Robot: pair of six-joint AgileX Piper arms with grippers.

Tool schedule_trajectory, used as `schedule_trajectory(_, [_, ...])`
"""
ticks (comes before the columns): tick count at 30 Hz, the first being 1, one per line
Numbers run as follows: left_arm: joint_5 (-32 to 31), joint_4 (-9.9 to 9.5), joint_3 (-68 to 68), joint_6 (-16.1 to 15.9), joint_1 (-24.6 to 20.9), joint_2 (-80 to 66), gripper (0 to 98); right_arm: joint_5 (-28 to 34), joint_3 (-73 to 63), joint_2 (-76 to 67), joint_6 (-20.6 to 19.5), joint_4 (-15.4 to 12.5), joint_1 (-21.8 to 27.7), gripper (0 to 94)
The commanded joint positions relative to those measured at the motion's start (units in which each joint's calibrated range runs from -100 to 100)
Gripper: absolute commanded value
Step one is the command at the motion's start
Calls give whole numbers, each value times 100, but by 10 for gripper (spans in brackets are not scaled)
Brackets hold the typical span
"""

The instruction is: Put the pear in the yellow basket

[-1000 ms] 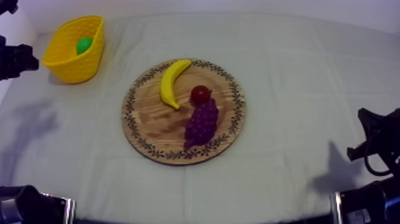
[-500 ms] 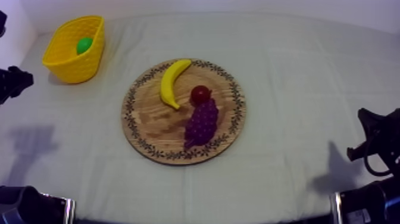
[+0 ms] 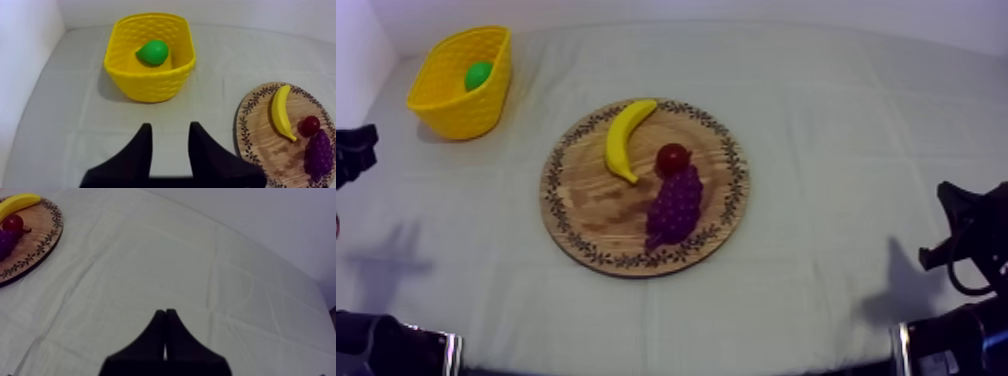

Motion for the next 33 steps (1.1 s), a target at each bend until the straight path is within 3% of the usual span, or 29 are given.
schedule_trajectory(1, [-224, -148, 363, 170, 48, -315, 244, 2, -2, -3, 0, 1, 1, 4])
schedule_trajectory(6, [-516, -432, 1015, 450, 111, -911, 178, 2, -2, -3, 0, 1, 1, 4])
schedule_trajectory(13, [-760, -538, 1506, 663, -77, -1426, 22, 2, -2, -3, 0, 1, 1, 4])
schedule_trajectory(20, [-834, -689, 1921, 985, -190, -1887, 2, 2, -2, -3, 0, 1, 1, 4])
schedule_trajectory(33, [-965, -742, 2777, 1322, -134, -3011, 0, 2, -2, -3, 0, 1, 1, 4])
